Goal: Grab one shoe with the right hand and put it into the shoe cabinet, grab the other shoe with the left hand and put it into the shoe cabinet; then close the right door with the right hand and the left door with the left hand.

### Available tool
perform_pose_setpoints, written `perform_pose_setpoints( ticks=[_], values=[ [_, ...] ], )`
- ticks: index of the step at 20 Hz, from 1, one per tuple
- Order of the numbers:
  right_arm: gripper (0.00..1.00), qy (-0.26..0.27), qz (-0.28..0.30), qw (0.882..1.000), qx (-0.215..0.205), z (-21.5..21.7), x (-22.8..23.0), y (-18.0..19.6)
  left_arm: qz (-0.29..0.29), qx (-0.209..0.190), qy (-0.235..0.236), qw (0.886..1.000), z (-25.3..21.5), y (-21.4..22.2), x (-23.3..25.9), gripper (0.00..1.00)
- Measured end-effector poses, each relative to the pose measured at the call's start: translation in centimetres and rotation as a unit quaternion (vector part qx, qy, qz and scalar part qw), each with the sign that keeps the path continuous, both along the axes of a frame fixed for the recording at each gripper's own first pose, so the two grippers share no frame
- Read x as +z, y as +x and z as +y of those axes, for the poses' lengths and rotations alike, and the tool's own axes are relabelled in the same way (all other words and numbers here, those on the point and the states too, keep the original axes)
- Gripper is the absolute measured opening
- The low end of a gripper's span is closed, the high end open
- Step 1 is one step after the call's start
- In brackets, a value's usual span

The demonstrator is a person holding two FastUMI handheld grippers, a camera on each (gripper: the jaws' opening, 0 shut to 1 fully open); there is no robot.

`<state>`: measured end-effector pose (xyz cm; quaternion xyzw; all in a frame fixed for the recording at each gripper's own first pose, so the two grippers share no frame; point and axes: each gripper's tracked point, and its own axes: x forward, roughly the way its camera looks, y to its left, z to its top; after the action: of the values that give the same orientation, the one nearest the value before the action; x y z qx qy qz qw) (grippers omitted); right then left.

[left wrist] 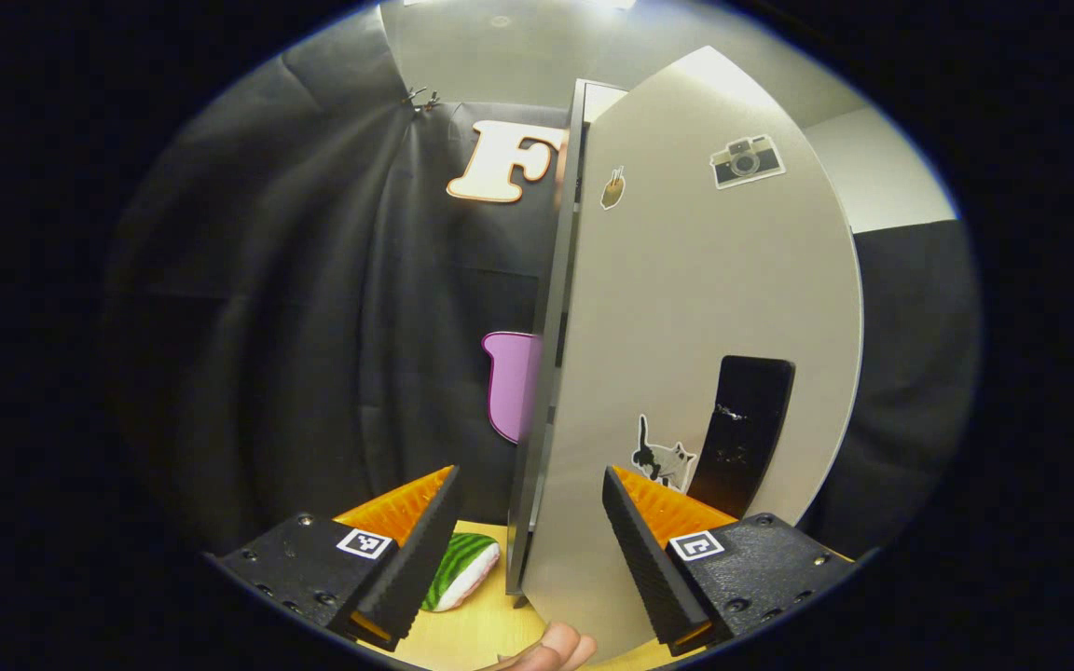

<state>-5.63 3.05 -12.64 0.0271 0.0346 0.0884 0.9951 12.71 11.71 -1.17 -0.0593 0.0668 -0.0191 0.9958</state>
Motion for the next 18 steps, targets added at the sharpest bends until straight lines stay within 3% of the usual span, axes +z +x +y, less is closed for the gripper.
perform_pose_setpoints(
  ticks=[2, 3, 8, 9, 12, 17, 18],
  values=[
    [0.96, -0.005, -0.005, 1.0, -0.007, 0.1, 0.1, 0.2, 0.002, -0.002, -0.003, 1.0, -0.3, 0.0, -0.1, 0.93],
    [0.96, -0.01, -0.007, 1.0, -0.01, 0.2, 0.1, 0.3, 0.003, -0.007, -0.002, 1.0, -0.9, 0.2, -0.2, 0.88],
    [0.96, -0.033, -0.008, 0.999, -0.015, 0.6, -0.4, 0.5, 0.016, -0.041, -0.022, 0.999, -5.1, 1.4, -1.1, 0.98],
    [0.96, -0.034, -0.008, 0.999, -0.016, 0.5, -0.5, 0.5, 0.018, -0.054, -0.027, 0.998, -5.8, 1.6, -1.2, 0.87],
    [0.96, -0.037, -0.007, 0.999, -0.032, -0.6, -0.7, 0.6, 0.022, -0.087, -0.038, 0.995, -8.3, 1.7, -2.1, 0.98],
    [0.94, -0.025, -0.005, 0.999, -0.044, -1.7, -0.6, 0.7, 0.032, -0.071, -0.042, 0.996, -8.4, 0.0, -2.8, 0.92],
    [0.96, -0.023, -0.004, 0.999, -0.047, -1.8, -0.5, 0.9, 0.025, -0.07, -0.039, 0.996, -8.3, -0.2, -2.4, 0.96]
  ],
)
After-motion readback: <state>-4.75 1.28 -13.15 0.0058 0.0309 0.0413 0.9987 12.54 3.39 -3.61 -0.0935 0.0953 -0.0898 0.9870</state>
